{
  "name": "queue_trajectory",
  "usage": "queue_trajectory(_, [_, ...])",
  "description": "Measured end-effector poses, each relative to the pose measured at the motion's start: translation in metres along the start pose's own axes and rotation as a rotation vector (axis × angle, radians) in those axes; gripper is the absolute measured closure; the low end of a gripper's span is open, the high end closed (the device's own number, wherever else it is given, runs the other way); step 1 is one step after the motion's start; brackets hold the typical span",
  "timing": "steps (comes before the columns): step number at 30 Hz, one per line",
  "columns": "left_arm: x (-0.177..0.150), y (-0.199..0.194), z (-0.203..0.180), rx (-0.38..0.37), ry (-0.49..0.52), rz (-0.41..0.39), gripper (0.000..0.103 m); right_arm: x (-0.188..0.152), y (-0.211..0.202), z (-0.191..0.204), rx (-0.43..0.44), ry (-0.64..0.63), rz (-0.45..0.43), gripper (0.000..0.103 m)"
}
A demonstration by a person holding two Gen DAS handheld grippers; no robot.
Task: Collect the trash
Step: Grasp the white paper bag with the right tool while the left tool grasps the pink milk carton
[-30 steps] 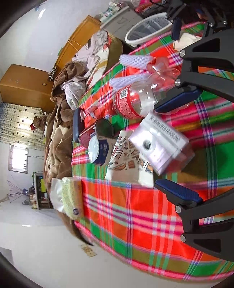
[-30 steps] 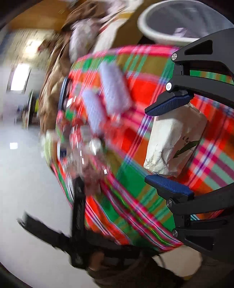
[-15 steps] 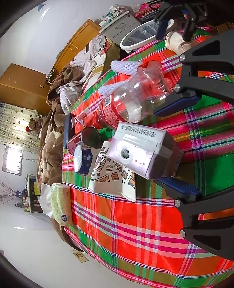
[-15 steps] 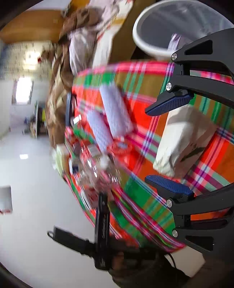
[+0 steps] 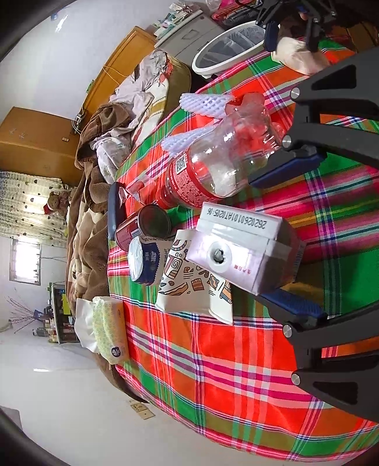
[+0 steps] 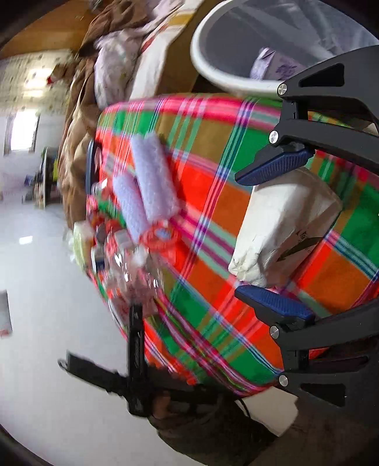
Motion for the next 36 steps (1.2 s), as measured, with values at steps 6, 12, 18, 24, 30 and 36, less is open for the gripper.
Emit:
queue_trajectory(6, [0.001, 0.003, 0.004, 0.034, -0.006, 0.002, 0.034, -0.01, 0.0, 0.006, -0.023, -0.048, -0.004, 0.031])
queue_trajectory(12, [0.001, 0.008, -0.001, 0.033, 0.011, 0.012, 0.034, -0.014, 0.005, 0.013, -0.021, -0.149, 0.026, 0.026])
queue_trajectory(18, [-0.003, 0.022, -0.003, 0.048, 0.022, 0.05, 0.034, -0.015, 0.004, 0.011, 0.008, -0.201, 0.03, 0.024])
queue_trajectory(24, [0.0, 0.021, -0.001, 0.04, -0.015, 0.023, 0.041, -0.011, 0.016, 0.007, 0.017, -0.119, 0.049, 0.018])
queue_trajectory(30, [-0.002, 0.023, 0.0, 0.055, -0.01, 0.032, 0.068, -0.014, 0.013, 0.007, 0.001, -0.096, 0.029, 0.019])
queue_trajectory(36, [-0.001, 0.017, -0.001, 0.043, -0.03, 0.017, 0.068, -0.01, 0.01, 0.01, 0.001, -0.061, 0.003, 0.054])
Point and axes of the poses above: each gripper's, at about its wrist camera, not at the fingertips, and y roughly the way its jaws point, z to its left, x to its top, the point moved 4 cm from there along y, roughly the way its jaws point, and after that the axes turned 7 degrees about -y, right-handed, at the moved point
